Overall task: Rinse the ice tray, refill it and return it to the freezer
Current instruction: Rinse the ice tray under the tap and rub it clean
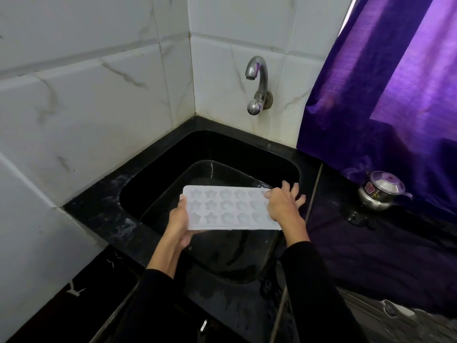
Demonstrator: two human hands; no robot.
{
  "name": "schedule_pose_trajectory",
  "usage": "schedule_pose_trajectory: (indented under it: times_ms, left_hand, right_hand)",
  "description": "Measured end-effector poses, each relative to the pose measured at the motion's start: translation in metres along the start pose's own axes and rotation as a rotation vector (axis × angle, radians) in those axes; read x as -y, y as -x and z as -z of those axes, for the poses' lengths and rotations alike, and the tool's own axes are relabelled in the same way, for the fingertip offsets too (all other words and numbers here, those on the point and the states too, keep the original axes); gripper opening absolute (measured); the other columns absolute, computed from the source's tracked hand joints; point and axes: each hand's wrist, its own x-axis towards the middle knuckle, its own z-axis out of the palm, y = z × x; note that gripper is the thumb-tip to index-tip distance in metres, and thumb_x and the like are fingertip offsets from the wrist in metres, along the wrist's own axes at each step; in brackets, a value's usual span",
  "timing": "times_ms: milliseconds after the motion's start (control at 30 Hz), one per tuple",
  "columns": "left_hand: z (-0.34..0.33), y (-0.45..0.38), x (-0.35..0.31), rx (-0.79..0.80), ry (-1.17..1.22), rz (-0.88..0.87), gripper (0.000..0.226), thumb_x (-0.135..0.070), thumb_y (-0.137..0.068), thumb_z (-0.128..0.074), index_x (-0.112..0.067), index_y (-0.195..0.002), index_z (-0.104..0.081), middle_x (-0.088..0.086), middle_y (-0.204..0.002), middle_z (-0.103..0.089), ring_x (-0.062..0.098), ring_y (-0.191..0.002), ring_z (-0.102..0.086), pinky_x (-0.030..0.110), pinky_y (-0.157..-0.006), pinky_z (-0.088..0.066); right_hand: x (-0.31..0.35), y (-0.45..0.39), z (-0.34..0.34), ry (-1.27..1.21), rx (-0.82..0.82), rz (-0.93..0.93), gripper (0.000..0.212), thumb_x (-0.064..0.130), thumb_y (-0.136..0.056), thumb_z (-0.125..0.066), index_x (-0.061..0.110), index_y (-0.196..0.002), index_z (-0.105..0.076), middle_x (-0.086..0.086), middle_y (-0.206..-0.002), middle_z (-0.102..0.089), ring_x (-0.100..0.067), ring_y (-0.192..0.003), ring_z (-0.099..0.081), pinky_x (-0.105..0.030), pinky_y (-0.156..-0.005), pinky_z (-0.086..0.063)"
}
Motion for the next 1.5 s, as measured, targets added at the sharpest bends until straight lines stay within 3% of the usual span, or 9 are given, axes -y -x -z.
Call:
schedule_pose_trajectory:
  times_ms: [167, 300, 467, 767, 967, 1067, 1233, 1333, 1500]
  left_hand:
    - [0.002, 0.000, 0.000, -0.024, -0.006, -0.011, 0.046, -0.046, -0.101, -0.027, -0.012, -0.107, -0.057, 0.011, -0.099, -0.068, 0.031, -0.091, -0.066, 0.046, -0.066, -0.054]
    - [0.000, 0.003, 0.002, -0.020, -0.007, -0.002, 0.046, -0.045, -0.101, -0.026, -0.012, -0.104, -0.058, 0.011, -0.098, -0.068, 0.030, -0.091, -0.065, 0.046, -0.066, -0.053]
    - [0.004, 0.000, 0.001, -0.043, -0.017, -0.001, 0.048, -0.048, -0.100, -0.028, -0.012, -0.111, -0.057, 0.011, -0.100, -0.068, 0.032, -0.093, -0.066, 0.050, -0.073, -0.054]
    - [0.000, 0.001, 0.004, -0.024, -0.012, 0.000, 0.047, -0.046, -0.101, -0.026, -0.011, -0.106, -0.057, 0.010, -0.097, -0.068, 0.030, -0.089, -0.066, 0.045, -0.065, -0.054]
    - [0.001, 0.001, 0.004, -0.003, -0.003, -0.001, 0.046, -0.046, -0.101, -0.026, -0.013, -0.103, -0.058, 0.010, -0.099, -0.068, 0.029, -0.090, -0.065, 0.045, -0.066, -0.053]
    - [-0.002, 0.002, 0.003, 0.015, 0.003, -0.001, 0.047, -0.045, -0.101, -0.025, -0.012, -0.099, -0.059, 0.010, -0.096, -0.068, 0.029, -0.088, -0.066, 0.044, -0.063, -0.052]
    - [-0.004, 0.002, 0.001, 0.014, 0.028, -0.008, 0.046, -0.045, -0.101, -0.026, -0.013, -0.093, -0.058, 0.010, -0.094, -0.068, 0.029, -0.087, -0.065, 0.045, -0.065, -0.053]
    - [-0.004, 0.002, 0.000, 0.019, 0.009, -0.008, 0.045, -0.046, -0.101, -0.026, -0.014, -0.097, -0.058, 0.010, -0.097, -0.068, 0.029, -0.089, -0.066, 0.045, -0.065, -0.053]
    - [-0.005, 0.002, 0.000, 0.034, -0.007, -0.008, 0.046, -0.046, -0.101, -0.025, -0.014, -0.100, -0.058, 0.010, -0.098, -0.068, 0.029, -0.089, -0.066, 0.045, -0.066, -0.054]
  right_hand:
    - [-0.003, 0.001, 0.004, -0.007, 0.010, -0.007, 0.071, -0.022, -0.078, -0.045, 0.031, -0.124, -0.060, -0.016, -0.155, -0.012, -0.040, -0.145, 0.010, -0.060, -0.114, 0.003]
    - [0.002, -0.003, -0.001, -0.002, -0.007, -0.039, 0.057, -0.015, -0.081, -0.052, 0.026, -0.119, -0.063, -0.015, -0.156, -0.010, -0.039, -0.145, 0.007, -0.060, -0.115, 0.000]
    - [0.001, 0.001, -0.006, 0.003, 0.003, -0.019, 0.065, -0.020, -0.078, -0.046, 0.030, -0.117, -0.064, -0.016, -0.155, -0.014, -0.040, -0.145, 0.007, -0.061, -0.114, 0.002]
    - [0.003, -0.003, -0.007, 0.019, 0.002, -0.059, 0.066, -0.018, -0.080, -0.050, 0.030, -0.123, -0.061, -0.014, -0.156, -0.012, -0.039, -0.145, 0.007, -0.061, -0.114, 0.002]
    - [0.000, -0.002, -0.003, 0.013, 0.000, -0.078, 0.064, -0.021, -0.076, -0.047, 0.031, -0.110, -0.065, -0.015, -0.152, -0.018, -0.041, -0.145, 0.007, -0.062, -0.114, 0.002]
    - [0.002, -0.001, -0.001, 0.003, -0.025, -0.090, 0.054, -0.018, -0.078, -0.050, 0.027, -0.104, -0.065, -0.015, -0.153, -0.016, -0.040, -0.145, 0.006, -0.062, -0.114, 0.001]
    - [0.002, 0.000, 0.001, -0.011, -0.032, -0.057, 0.065, -0.020, -0.079, -0.047, 0.031, -0.116, -0.062, -0.013, -0.152, -0.019, -0.039, -0.145, 0.006, -0.062, -0.114, 0.002]
    - [0.000, 0.000, 0.003, -0.025, -0.022, -0.079, 0.060, -0.020, -0.077, -0.047, 0.027, -0.110, -0.063, -0.014, -0.151, -0.020, -0.039, -0.145, 0.005, -0.062, -0.114, 0.002]
    - [0.005, 0.003, 0.003, -0.120, -0.123, -0.004, 0.055, -0.018, -0.080, -0.044, 0.019, -0.121, -0.049, -0.015, -0.151, -0.017, -0.035, -0.146, 0.005, -0.060, -0.115, 0.002]
